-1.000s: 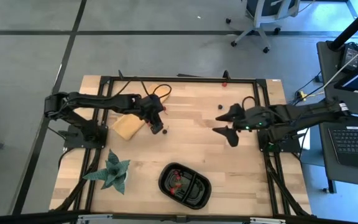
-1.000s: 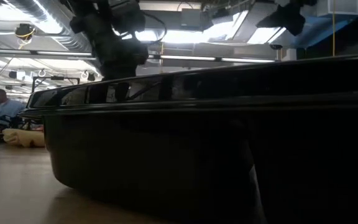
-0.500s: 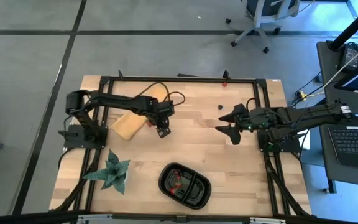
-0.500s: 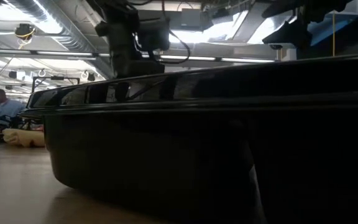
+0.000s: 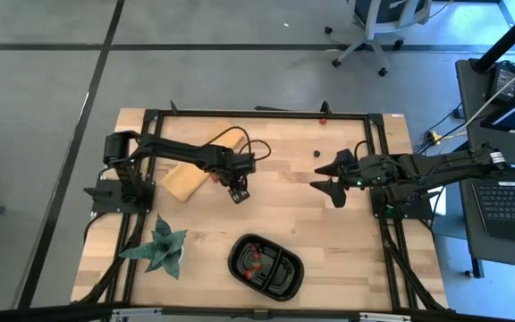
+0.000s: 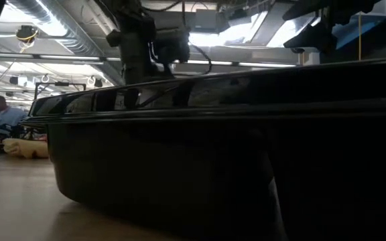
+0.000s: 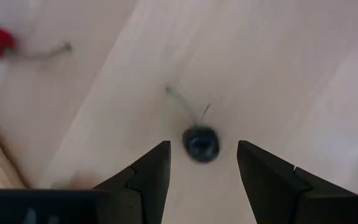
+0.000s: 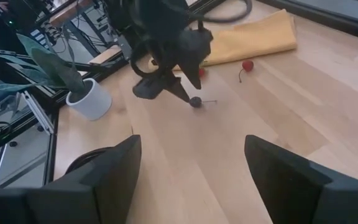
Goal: Pick and placing Produce into tupperware
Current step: Put the black cherry into the black container
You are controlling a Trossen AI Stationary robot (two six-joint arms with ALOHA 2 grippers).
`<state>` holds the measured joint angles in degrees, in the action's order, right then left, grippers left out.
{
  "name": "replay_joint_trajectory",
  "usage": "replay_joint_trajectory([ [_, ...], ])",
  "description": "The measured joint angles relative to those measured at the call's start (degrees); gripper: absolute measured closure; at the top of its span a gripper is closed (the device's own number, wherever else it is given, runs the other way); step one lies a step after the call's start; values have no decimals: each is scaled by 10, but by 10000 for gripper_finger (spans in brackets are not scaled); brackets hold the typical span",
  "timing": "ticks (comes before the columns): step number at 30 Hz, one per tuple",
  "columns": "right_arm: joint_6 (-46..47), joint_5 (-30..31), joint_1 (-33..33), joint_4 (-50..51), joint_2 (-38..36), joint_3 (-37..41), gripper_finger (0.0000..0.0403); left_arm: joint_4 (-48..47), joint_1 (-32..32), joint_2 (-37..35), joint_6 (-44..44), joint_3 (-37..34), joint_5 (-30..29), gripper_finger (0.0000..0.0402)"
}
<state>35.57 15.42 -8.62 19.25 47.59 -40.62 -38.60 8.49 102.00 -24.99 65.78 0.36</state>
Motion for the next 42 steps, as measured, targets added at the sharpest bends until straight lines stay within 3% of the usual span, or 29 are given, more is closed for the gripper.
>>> replay_joint_trajectory([
  [12,0,0,0,4,0,0,115,20,-4,51,0,-1,-1,224],
  [37,0,0,0,4,0,-1,115,23,-4,52,0,-1,-2,224],
  [42,0,0,0,4,0,-1,115,21,-4,52,0,-1,-25,224],
])
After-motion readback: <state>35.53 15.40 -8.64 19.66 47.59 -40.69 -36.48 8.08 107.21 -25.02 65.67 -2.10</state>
